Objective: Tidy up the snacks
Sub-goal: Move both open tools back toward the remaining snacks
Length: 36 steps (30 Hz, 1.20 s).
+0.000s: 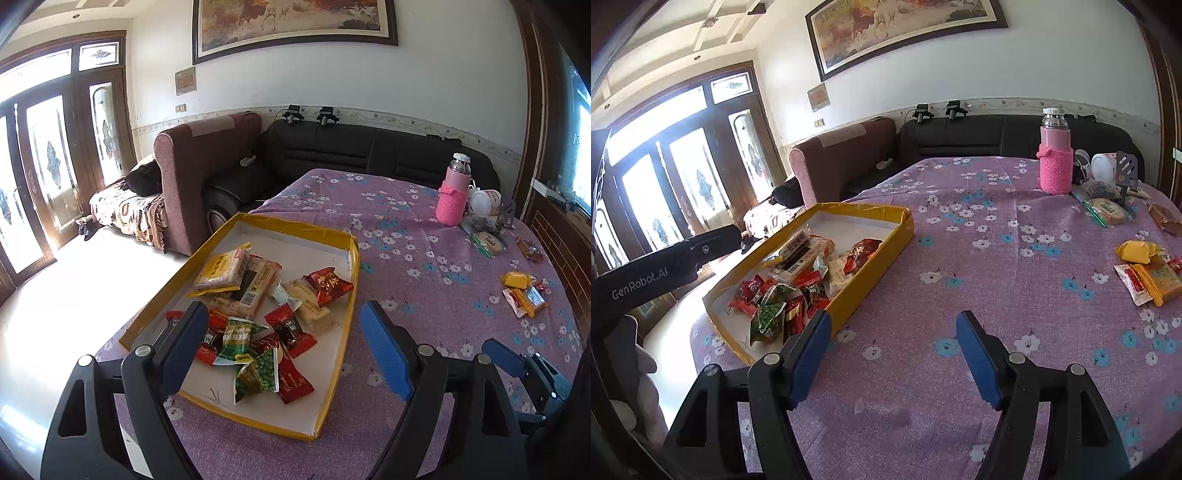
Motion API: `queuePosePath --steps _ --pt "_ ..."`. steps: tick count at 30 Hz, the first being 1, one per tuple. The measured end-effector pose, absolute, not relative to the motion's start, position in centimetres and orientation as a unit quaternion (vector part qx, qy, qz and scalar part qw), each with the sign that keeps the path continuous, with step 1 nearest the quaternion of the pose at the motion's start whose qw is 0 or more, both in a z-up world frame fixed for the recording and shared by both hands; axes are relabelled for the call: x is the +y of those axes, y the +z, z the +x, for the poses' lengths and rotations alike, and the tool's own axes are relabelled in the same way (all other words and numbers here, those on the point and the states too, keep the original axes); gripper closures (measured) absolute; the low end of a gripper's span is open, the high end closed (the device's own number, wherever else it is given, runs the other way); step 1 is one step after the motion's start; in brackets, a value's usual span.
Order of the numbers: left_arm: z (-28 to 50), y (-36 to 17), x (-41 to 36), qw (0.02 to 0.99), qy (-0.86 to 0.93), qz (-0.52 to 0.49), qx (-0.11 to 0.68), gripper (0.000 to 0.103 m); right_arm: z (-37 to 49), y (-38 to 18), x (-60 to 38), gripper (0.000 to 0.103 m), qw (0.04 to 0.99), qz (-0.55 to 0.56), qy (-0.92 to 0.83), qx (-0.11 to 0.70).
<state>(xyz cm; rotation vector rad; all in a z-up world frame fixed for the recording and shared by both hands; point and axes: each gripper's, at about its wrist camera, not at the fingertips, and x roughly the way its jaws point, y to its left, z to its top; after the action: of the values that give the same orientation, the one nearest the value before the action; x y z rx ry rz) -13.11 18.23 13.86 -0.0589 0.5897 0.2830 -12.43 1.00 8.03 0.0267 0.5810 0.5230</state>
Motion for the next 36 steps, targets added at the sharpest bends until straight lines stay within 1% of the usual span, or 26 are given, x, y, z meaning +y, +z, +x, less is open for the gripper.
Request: queuePosePath --steps 4,8,12,17,23,25,30,32,33,34,35,36 --pt "-13.2 13.7 17.5 0.947 0.122 -0.029 0.297 0.018 -12.1 7.6 -0.4 0.029 0.924 0.026 0.25 0.288" --pt "-13.1 13.1 16.7 0.946 0.091 -0.037 0.308 0.018 -10.4 6.7 -3.9 0.028 0.922 0.056 0.221 0.314" --pt "-12.9 12.3 16.0 0.945 0.062 -0.04 0.32 0.018 -8.2 6.7 -10.0 0.028 0.927 0.084 0.159 0.33" --pt "-12.3 11.5 15.7 0.942 0.038 -0.051 0.329 0.018 -4.5 7.3 -18.1 0.028 0.936 0.104 0.059 0.33" --pt "-11.8 11.0 15.4 0.94 0.027 -0.057 0.336 0.018 2.9 7.3 -26.0 0.028 0.914 0.201 -0.002 0.353" --pt "-11.6 10.9 15.3 0.939 0.025 -0.057 0.337 0.018 5.3 7.2 -27.1 0.028 0.909 0.218 -0.015 0.356" --pt "-11.2 10.3 15.0 0.937 0.021 -0.054 0.346 0.018 10.9 6.5 -26.9 0.028 0.907 0.18 -0.071 0.374" --pt "-10.9 10.0 14.9 0.935 0.019 -0.056 0.349 0.018 12.6 5.6 -26.8 0.029 0.899 0.175 -0.077 0.393" --pt "-10.8 9.8 14.8 0.935 0.019 -0.056 0.351 0.018 13.3 5.1 -26.4 0.035 0.894 0.178 -0.061 0.406" --pt "-10.6 9.6 14.8 0.934 0.018 -0.056 0.353 0.018 13.7 4.6 -25.9 0.046 0.89 0.176 -0.046 0.418" --pt "-10.4 9.4 14.8 0.932 0.016 -0.057 0.356 0.018 13.8 4.4 -25.0 0.048 0.89 0.164 -0.034 0.425" --pt "-10.2 9.2 14.7 0.931 0.015 -0.059 0.359 0.018 13.6 4.5 -23.9 0.049 0.893 0.148 -0.015 0.425"
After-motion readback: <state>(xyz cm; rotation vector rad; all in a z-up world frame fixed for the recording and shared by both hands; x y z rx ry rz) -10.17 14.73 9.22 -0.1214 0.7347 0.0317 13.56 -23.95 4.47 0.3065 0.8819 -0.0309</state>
